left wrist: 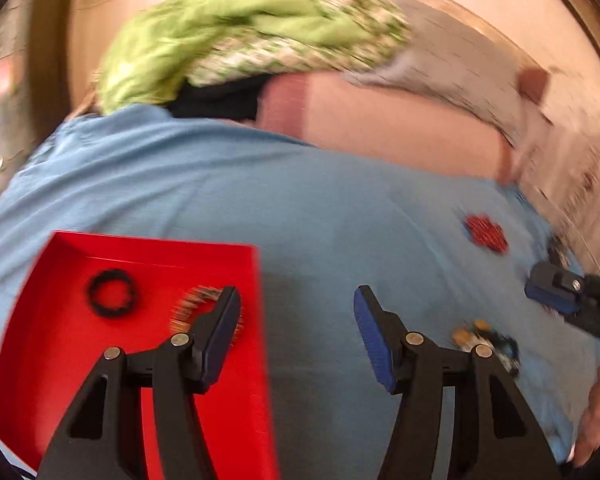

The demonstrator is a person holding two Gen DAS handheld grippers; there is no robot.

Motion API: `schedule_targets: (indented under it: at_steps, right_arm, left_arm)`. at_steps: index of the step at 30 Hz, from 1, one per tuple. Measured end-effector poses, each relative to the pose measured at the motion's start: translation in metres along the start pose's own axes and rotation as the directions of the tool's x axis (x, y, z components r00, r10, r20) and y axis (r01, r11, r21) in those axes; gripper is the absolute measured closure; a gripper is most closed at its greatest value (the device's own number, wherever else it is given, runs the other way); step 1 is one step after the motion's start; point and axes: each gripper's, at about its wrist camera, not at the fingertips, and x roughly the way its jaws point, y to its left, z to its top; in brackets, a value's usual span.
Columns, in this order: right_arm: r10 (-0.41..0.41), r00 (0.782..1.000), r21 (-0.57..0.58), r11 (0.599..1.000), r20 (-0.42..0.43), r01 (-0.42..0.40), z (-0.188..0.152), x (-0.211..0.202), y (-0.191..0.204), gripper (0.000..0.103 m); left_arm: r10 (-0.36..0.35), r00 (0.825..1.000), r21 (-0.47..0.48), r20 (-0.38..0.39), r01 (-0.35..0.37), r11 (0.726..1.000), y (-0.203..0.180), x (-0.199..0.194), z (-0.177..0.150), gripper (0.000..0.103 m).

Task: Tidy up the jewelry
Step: 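Grasp the dark hair clip with the left tool while the right tool grasps the black tassel bracelet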

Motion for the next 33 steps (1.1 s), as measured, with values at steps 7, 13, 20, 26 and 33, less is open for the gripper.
schedule_targets:
  at_steps: [7,13,20,26,33]
  right_arm:
    - [-0.187,0.98,-0.034,0.982,-0.064,0.185,-0.004,-0.013,-0.051,0.064]
    - [-0.211,0.975,0.021,0.977,-0.075,0.213,0.011,-0.003,-0.074,0.064]
    - [-0.215,0.973,0.048,0.974,-0.088,0.219,0.017,0.007,-0.082,0.064]
    - [-0.229,0.966,0.017,0.973,-0.119,0.232,0.017,0.014,-0.081,0.064]
    - [-0.228,0.959,-0.026,0.974,-0.168,0.227,0.013,0.025,-0.079,0.082]
  left_arm:
    - [-0.221,0.955,0.089,-0.197,0.241,0.966,-0.061,0.034,-0.024,0.045]
    - [-0.312,0.911,0.126,-0.269,0.354,0.927,-0.092,0.048,-0.035,0.051]
    - [-0.339,0.88,0.215,-0.333,0.421,0.881,-0.128,0.057,-0.047,0.07]
    - [-0.297,0.886,0.242,-0.356,0.394,0.886,-0.138,0.072,-0.053,0.078]
    - [-0.262,0.907,0.274,-0.331,0.358,0.893,-0.145,0.077,-0.057,0.09]
